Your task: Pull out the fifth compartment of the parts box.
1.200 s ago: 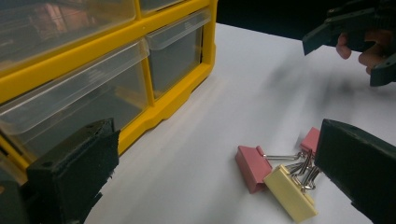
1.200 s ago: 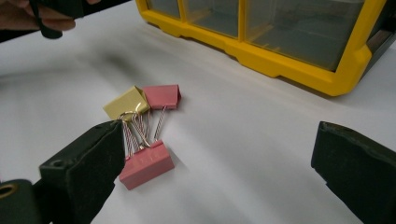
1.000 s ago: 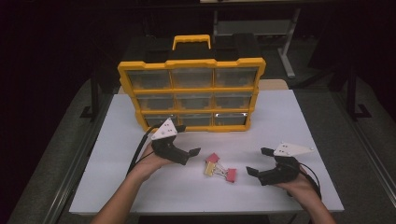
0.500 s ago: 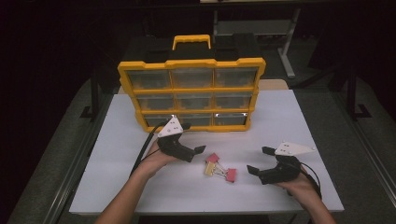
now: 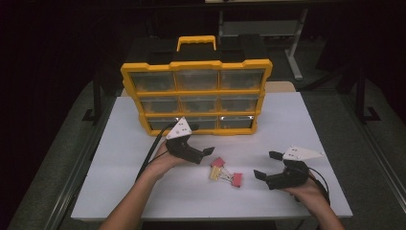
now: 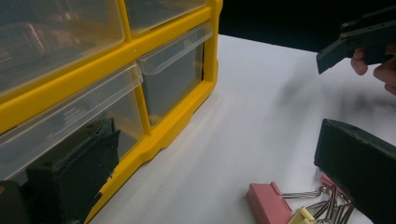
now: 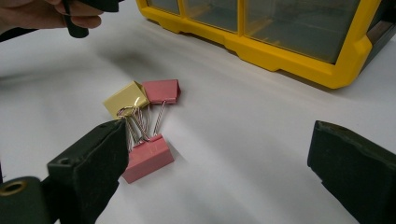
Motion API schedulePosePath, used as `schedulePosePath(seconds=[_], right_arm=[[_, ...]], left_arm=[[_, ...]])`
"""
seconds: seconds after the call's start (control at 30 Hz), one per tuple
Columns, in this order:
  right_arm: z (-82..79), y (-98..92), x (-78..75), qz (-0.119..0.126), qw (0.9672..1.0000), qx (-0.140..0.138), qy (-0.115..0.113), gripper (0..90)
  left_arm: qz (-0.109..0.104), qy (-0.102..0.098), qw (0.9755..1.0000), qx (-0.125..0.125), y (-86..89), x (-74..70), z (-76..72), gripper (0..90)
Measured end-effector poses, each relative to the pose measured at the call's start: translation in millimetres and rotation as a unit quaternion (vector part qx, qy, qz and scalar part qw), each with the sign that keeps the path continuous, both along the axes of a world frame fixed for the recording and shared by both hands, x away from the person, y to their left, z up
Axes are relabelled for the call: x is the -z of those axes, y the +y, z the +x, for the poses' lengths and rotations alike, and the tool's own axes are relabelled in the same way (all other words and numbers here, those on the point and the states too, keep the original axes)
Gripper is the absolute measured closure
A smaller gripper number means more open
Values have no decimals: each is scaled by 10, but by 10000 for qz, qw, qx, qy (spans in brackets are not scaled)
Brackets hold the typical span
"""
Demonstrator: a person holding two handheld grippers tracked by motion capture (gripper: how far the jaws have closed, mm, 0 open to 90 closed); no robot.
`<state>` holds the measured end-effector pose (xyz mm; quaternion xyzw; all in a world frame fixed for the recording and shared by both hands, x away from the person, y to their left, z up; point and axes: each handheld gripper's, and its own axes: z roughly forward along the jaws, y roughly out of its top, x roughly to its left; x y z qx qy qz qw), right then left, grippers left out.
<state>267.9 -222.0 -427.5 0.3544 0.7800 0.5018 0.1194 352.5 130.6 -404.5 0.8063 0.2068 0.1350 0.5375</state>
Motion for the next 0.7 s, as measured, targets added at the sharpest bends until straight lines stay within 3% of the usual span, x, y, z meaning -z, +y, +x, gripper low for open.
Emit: schedulePosePath(seconds=[0.7], right_arm=[[-17, 12, -17, 6, 10000, -20, -59, 50]], left_arm=[[322, -511, 9982, 47, -73, 4, -34, 0]])
